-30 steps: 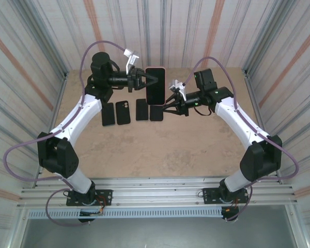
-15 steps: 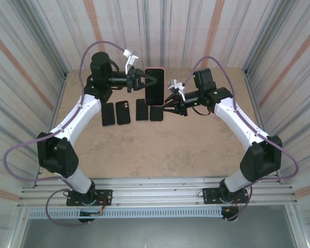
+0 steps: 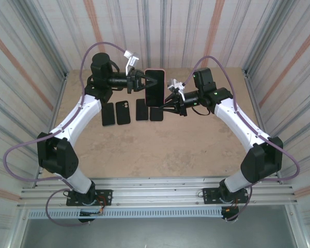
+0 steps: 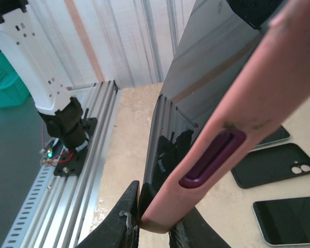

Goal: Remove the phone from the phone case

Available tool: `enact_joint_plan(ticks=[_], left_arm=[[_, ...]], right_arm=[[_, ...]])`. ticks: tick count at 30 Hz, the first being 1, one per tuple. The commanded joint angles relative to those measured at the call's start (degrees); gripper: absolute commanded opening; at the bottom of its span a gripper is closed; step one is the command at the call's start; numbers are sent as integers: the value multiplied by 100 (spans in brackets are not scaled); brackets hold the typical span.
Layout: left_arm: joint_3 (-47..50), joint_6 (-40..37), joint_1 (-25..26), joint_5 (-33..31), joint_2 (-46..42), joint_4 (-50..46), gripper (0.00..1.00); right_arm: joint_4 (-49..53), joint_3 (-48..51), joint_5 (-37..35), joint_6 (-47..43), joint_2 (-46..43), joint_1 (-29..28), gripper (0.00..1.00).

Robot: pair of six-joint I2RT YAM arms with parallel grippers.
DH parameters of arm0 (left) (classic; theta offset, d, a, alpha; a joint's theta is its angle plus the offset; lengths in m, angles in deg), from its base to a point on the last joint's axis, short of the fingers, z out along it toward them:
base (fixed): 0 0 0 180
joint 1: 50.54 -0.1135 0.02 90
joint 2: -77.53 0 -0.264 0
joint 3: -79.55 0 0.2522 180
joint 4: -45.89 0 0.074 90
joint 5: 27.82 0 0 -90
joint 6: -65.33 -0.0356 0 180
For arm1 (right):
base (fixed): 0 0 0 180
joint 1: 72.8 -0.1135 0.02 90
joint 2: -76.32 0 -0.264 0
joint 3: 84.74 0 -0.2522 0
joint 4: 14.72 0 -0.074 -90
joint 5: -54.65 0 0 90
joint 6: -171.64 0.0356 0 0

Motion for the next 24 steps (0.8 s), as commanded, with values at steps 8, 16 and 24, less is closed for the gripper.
enact_joint_plan(ticks=[8, 16, 24], left_arm=[[114, 342, -32, 44, -359, 582, 0], [147, 447, -32, 47, -345, 675, 0], [141, 587, -32, 147, -372, 692, 0]], right_arm=[[472, -199, 54, -292, -20, -49, 21], [26, -219, 194, 215, -28, -34, 17], [392, -366, -247, -214, -48, -40, 10]])
